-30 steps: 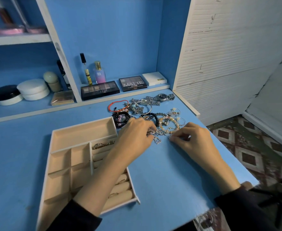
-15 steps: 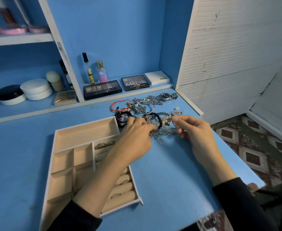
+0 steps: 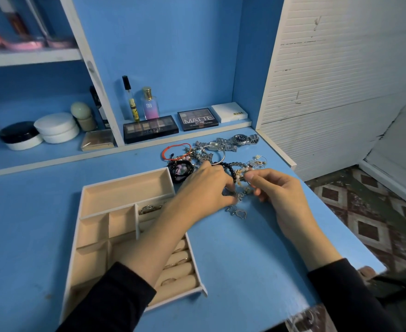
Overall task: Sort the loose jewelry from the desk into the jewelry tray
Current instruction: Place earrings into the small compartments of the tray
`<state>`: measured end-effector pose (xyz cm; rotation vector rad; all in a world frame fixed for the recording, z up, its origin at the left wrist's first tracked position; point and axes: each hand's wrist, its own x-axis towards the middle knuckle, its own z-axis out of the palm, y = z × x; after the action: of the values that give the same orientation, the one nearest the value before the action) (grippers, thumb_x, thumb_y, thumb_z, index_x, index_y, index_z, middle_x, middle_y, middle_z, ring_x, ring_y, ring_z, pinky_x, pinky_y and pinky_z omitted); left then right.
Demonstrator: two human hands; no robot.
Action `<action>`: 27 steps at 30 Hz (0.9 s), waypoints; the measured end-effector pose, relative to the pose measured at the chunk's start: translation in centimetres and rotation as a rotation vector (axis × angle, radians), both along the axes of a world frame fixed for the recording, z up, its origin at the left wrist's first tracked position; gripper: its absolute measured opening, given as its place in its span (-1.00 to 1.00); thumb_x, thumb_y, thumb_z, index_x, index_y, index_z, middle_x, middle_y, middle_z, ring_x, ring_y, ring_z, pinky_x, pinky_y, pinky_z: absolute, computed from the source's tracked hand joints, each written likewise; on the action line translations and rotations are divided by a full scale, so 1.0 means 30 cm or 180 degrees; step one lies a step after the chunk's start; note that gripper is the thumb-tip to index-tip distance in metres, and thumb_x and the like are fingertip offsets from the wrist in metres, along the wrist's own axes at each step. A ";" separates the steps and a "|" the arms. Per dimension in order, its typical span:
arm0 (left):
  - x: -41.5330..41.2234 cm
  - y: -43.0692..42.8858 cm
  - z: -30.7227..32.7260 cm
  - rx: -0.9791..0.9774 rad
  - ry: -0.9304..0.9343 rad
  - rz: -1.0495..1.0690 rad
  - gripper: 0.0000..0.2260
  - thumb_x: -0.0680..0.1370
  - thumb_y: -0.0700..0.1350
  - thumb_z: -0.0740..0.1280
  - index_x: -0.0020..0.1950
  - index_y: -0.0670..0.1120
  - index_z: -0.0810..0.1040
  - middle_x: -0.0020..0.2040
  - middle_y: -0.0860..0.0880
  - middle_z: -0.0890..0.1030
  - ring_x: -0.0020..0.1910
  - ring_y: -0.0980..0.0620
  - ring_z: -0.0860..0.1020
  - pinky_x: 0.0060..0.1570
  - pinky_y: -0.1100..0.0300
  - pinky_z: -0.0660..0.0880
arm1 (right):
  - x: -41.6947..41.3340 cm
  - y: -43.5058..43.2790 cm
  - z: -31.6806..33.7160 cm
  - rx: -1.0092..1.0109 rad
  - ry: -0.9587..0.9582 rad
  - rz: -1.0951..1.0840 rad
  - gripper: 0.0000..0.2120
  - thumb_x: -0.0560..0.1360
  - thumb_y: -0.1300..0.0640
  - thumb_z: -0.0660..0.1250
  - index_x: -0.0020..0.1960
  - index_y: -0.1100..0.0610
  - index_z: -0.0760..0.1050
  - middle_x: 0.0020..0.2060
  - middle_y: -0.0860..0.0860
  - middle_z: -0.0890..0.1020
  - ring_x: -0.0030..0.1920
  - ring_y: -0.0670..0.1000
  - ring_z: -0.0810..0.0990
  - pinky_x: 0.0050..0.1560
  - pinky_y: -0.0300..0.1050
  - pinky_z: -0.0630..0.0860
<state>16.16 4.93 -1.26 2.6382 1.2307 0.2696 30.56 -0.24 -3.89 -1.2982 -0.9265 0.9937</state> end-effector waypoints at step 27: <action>-0.672 -0.202 0.005 0.0544 -0.0964 0.1321 -0.91 0.38 -0.07 0.38 -0.21 0.00 0.68 -0.30 0.18 0.58 -0.26 0.30 0.43 -0.25 0.46 0.36 | -0.422 0.030 0.085 0.0378 -0.0488 0.1394 -0.92 0.39 0.24 0.42 -0.28 0.18 0.61 -0.54 -0.11 0.51 -0.48 -0.18 0.41 -0.43 -0.42 0.31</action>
<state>-4.00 -1.13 -1.12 2.3251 1.6912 0.8413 17.89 0.66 -1.33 -1.1040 -1.4070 1.1619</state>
